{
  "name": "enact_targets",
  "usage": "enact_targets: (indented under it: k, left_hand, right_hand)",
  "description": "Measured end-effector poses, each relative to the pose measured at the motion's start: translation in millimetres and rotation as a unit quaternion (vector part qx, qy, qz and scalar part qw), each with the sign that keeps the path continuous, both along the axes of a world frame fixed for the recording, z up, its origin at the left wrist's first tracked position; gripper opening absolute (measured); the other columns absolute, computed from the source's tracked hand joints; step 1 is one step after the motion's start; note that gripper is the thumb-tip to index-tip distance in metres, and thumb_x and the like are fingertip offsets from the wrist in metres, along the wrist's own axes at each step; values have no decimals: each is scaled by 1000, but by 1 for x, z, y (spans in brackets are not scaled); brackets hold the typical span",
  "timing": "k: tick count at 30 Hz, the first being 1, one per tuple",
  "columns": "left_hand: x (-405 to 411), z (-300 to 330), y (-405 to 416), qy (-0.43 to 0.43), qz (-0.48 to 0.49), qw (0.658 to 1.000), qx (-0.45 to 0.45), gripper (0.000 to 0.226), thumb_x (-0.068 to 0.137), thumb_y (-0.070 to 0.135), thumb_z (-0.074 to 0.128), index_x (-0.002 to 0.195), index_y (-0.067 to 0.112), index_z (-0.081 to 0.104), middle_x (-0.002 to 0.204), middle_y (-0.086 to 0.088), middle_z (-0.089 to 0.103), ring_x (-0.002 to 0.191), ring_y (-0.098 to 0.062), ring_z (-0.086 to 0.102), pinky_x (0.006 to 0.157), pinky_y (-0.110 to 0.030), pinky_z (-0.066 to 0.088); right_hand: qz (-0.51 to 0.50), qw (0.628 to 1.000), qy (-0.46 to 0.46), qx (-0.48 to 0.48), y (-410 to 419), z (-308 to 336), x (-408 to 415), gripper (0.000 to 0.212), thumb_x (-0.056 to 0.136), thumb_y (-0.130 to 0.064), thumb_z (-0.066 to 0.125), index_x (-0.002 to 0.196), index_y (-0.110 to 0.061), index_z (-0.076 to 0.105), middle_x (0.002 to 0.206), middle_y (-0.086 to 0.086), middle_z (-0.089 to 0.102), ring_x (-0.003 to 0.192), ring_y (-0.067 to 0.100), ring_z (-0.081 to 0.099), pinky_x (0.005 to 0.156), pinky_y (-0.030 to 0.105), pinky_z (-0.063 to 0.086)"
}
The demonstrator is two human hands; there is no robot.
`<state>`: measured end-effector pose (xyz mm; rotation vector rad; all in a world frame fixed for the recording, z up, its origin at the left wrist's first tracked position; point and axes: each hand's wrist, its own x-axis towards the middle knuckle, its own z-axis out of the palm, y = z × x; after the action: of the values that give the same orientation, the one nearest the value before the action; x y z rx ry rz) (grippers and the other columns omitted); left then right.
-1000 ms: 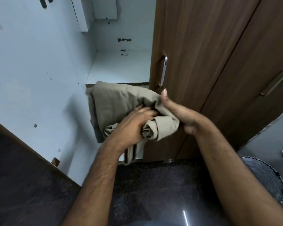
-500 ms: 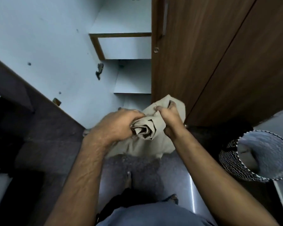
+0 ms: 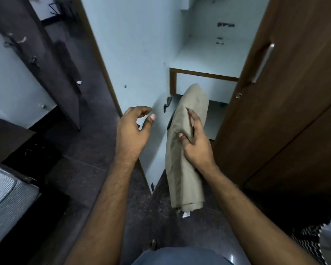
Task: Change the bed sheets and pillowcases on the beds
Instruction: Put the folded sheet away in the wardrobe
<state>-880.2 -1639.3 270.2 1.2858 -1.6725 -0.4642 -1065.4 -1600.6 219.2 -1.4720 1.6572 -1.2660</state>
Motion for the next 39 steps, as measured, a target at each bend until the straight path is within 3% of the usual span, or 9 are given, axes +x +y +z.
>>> enact_targets:
  k: [4, 9, 14, 17, 20, 22, 27, 32, 39]
  left_hand:
    - [33, -7, -18, 14, 54, 997, -54, 28, 92, 17, 70, 119, 15, 68, 120, 0, 56, 102, -22, 61, 83, -16, 50]
    - [64, -13, -41, 53, 131, 990, -26, 49, 90, 16, 72, 133, 8, 50, 133, -11, 47, 120, -18, 51, 98, -25, 43]
    - [80, -38, -78, 125, -7, 978, 170, 77, 87, 65, 66, 151, 34, 36, 148, 12, 49, 131, -13, 52, 105, -36, 49]
    - [70, -56, -87, 123, -8, 972, 199, 92, 77, 82, 62, 151, 39, 28, 150, 2, 48, 135, -24, 51, 103, -51, 51]
    - [60, -49, -80, 124, -19, 977, 170, 90, 87, 56, 70, 156, 22, 24, 156, -4, 38, 141, -21, 41, 97, -4, 42]
    - [54, -47, -76, 125, -26, 980, 154, 82, 92, 36, 72, 156, 13, 26, 153, -5, 37, 140, -18, 39, 86, 8, 34]
    - [40, -57, -58, 148, -70, 976, 143, 80, 87, 50, 66, 155, 30, 29, 153, 10, 42, 138, -8, 44, 115, -36, 39]
    - [17, -60, -41, 181, -142, 958, 175, 68, 87, 37, 62, 151, 24, 43, 146, 5, 55, 133, -5, 51, 114, -42, 42]
    - [-49, -70, -39, 165, -252, 928, 219, 73, 81, 45, 59, 152, 31, 43, 154, 17, 41, 143, -4, 39, 121, -42, 33]
  right_hand:
    - [19, 999, 40, -12, -24, 9, 46, 64, 98, -16, 56, 146, -53, 36, 152, -26, 37, 134, -3, 36, 113, 24, 35]
    - [15, 997, 41, 57, -49, -7, 85, 40, 96, -18, 57, 132, -33, 63, 132, -9, 65, 127, 8, 54, 106, 19, 38]
    - [1, 991, 52, 125, -54, -28, 96, 38, 93, -13, 60, 130, -21, 67, 129, -5, 68, 125, 10, 57, 101, 10, 33]
    - [8, 989, 27, 146, -53, -42, 100, 38, 90, -20, 60, 128, -22, 66, 129, -7, 68, 124, 7, 58, 114, 27, 39]
    - [-2, 990, 29, 135, -52, -53, 99, 49, 87, -24, 57, 135, -29, 60, 134, -11, 64, 129, 6, 55, 115, 37, 41]
    - [-18, 988, 70, 137, -50, -49, 99, 59, 91, -19, 57, 144, -43, 47, 139, -9, 61, 133, 9, 51, 115, 32, 39]
    - [-4, 983, 137, 124, -51, -47, 97, 74, 92, -18, 50, 151, -56, 23, 139, 3, 59, 126, 22, 58, 106, 38, 47]
    - [-49, 983, 127, 120, -51, -47, 86, 77, 90, -10, 53, 153, -45, 29, 139, 5, 60, 128, 23, 56, 106, 36, 47]
    - [-152, 976, 95, 124, -32, -51, 42, 80, 91, -16, 62, 158, -29, 20, 142, 7, 58, 127, 24, 57, 102, 32, 44]
